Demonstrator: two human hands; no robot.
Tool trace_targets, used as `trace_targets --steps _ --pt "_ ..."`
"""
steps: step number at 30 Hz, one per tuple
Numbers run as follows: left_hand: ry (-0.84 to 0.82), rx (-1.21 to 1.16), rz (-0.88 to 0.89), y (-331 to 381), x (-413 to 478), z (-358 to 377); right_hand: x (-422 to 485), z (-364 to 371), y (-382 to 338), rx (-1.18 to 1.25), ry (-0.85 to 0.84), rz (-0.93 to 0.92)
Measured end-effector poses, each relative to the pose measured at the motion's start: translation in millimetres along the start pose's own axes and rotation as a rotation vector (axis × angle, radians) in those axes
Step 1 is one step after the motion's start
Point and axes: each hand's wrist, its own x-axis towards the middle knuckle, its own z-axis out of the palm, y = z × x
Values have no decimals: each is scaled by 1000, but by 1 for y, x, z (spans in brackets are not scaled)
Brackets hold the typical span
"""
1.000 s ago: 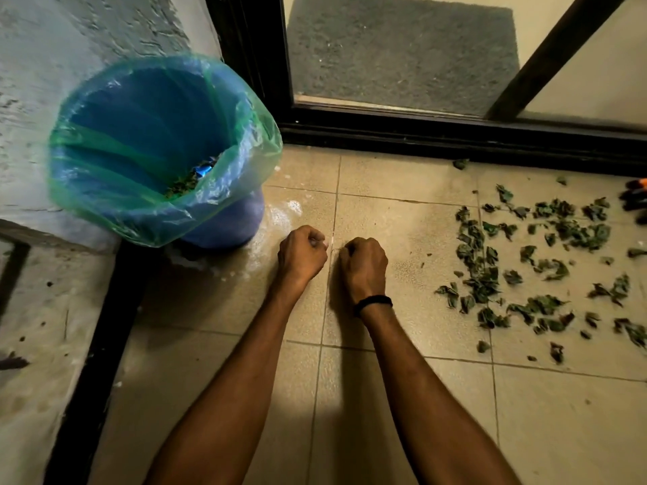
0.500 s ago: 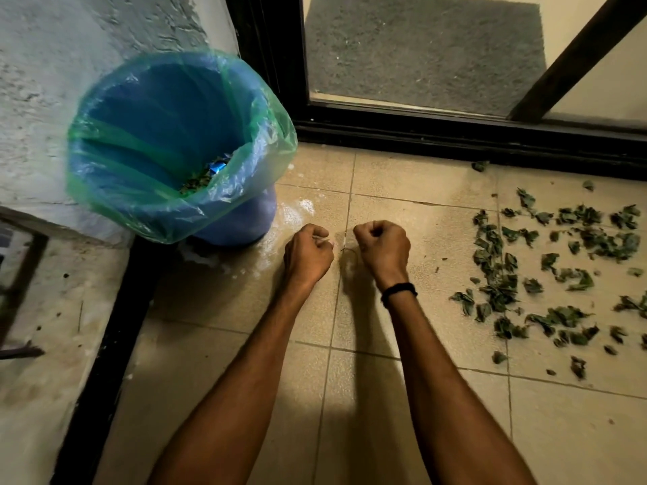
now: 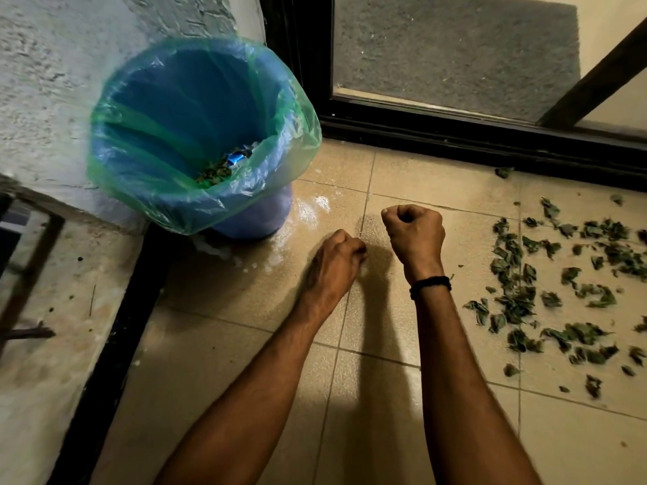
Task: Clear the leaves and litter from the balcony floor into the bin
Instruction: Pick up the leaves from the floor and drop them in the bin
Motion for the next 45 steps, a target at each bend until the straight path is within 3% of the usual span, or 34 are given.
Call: trace_targets --steps 6,12,18,24,35,38,42,45 --pt "9 168 10 8 0 9 2 -5 0 42 45 -5" --pt "16 164 -31 10 0 8 4 -14 -3 36 79 -42" --pt "98 81 -101 1 -2 -2 -3 -10 14 -314 -188 18" --pt "174 -44 -236 -3 1 -11 -24 24 41 -391 -267 -196" --pt "167 -72 -303 -3 -2 -23 -32 47 68 -460 -120 -395" --pt "173 -85 -316 -3 -4 -27 -30 43 65 -409 -113 -344" --pt "181 -109 -325 -4 -7 -33 -20 20 53 -72 -25 -87" --pt "196 -131 -341 -6 -9 -35 -14 10 53 -57 -56 -42"
